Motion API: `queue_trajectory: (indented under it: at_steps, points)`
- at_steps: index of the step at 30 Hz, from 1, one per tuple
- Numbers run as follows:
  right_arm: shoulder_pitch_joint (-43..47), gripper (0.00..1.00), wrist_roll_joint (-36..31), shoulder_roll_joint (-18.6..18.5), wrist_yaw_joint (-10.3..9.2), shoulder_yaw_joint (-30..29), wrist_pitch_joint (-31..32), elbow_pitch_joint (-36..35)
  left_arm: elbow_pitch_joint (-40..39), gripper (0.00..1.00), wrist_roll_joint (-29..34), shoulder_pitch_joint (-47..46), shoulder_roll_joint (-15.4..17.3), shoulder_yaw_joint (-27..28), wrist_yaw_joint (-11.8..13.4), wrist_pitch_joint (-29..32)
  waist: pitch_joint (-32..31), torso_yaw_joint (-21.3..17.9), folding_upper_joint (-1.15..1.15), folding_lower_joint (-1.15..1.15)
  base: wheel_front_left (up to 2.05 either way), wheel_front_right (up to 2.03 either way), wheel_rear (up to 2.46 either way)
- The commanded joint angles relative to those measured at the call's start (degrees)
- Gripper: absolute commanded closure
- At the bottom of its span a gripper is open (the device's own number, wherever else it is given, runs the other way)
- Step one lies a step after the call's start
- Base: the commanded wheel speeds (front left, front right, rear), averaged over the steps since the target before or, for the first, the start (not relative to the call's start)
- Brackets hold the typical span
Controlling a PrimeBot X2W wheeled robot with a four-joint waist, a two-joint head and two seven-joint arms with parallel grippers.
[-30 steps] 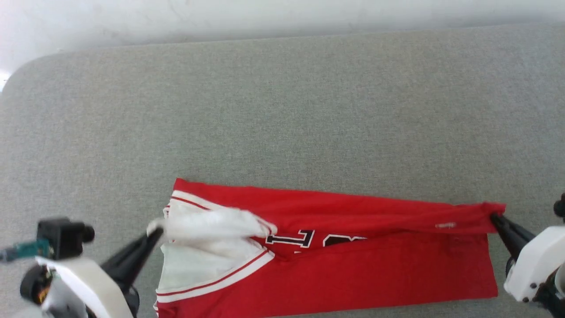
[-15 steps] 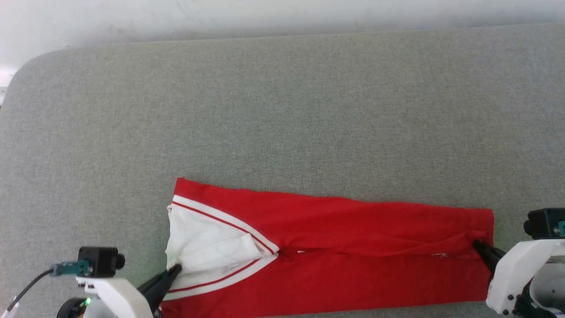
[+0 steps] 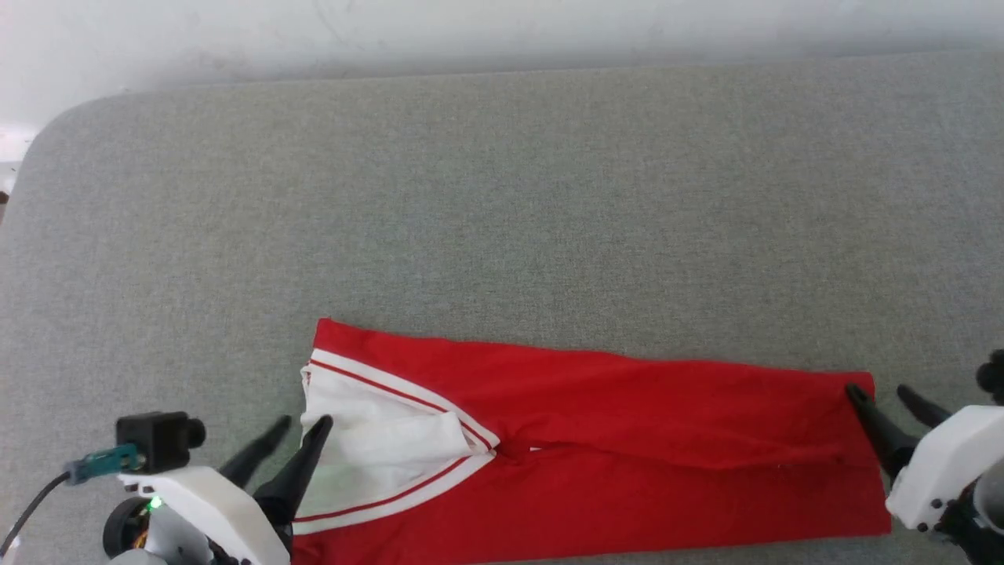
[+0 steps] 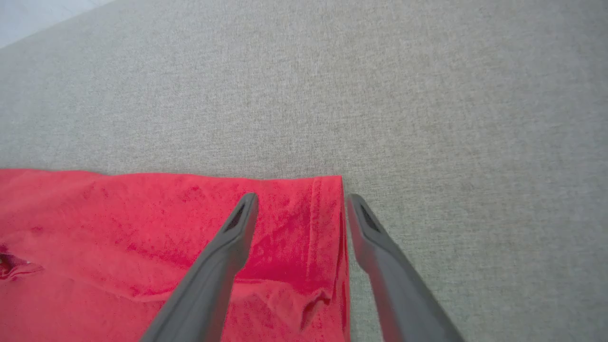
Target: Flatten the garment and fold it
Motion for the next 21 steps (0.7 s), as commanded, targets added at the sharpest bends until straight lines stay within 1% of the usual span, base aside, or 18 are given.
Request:
queue_trajectory:
  at_steps: [1, 5, 8, 10, 11, 13, 15, 17, 19, 21]
  points:
    - [0.6, 0.0, 0.5, 0.4, -0.04, -0.4, -0.5, -0.9, -0.5, 0.0, 0.6, 0.8, 0.0, 0.5, 0.6, -0.9, -0.2, 0.1, -0.01, 0.0, 0.0, 0.0, 0.0]
    - [2.5, 0.0, 0.4, 2.0, -0.04, -2.9, -2.0, -5.3, -3.6, 0.0, 2.4, 3.2, -0.2, 3.1, 4.0, -6.8, -0.5, 0.3, -0.01, 0.0, 0.0, 0.0, 0.0]
    - [4.0, 0.0, -0.9, 3.1, -0.04, -4.4, -3.3, -7.1, -5.6, 0.0, 6.2, 4.6, -0.7, 6.9, 8.5, -11.9, -0.3, 0.5, -0.01, 0.0, 0.0, 0.0, 0.0]
    - [4.9, 0.0, -1.5, 3.9, -0.04, -5.3, -3.7, -7.3, -7.1, 0.0, 11.0, 5.3, -2.0, 11.3, 12.3, -13.1, 0.0, 0.8, -0.01, 0.0, 0.0, 0.0, 0.0]
    - [5.2, 0.0, -2.0, 4.0, -0.04, -5.6, -3.8, -7.2, -8.8, 0.0, 14.7, 5.4, -3.5, 14.6, 13.8, -13.2, 0.2, 1.0, -0.01, 0.0, 0.0, 0.0, 0.0]
    - [5.7, 0.0, -2.8, 4.4, -0.04, -6.0, -3.8, -6.7, -13.9, 0.0, 24.3, 5.9, -7.9, 22.0, 15.4, -13.3, 0.6, 1.3, -0.01, 0.0, 0.0, 0.0, 0.0]
    - [5.7, 0.0, -3.3, 4.9, -0.04, -6.4, -3.6, -5.8, -17.8, 0.0, 32.4, 8.3, -12.0, 26.7, 15.1, -13.3, 0.9, 1.7, -0.01, 0.0, 0.0, 0.0, 0.0]
    - [5.7, 0.0, -3.6, 5.3, -0.04, -6.7, -3.4, -4.6, -20.2, 0.0, 38.6, 10.5, -15.3, 29.2, 13.6, -13.3, 1.1, 2.1, -0.01, 0.0, 0.0, 0.0, 0.0]
    - [5.8, 0.0, -3.9, 5.5, -0.04, -6.6, -3.1, -3.1, -20.9, 0.0, 42.9, 12.5, -17.7, 30.5, 11.7, -13.3, 1.2, 2.6, -0.01, 0.0, 0.0, 0.0, 0.0]
    - [5.8, 0.0, -4.1, 5.8, -0.04, -6.9, -2.8, -1.6, -20.4, 0.0, 45.0, 13.8, -19.9, 31.3, 9.6, -13.3, 1.4, 3.1, -0.01, 0.0, 0.0, 0.0, 0.0]
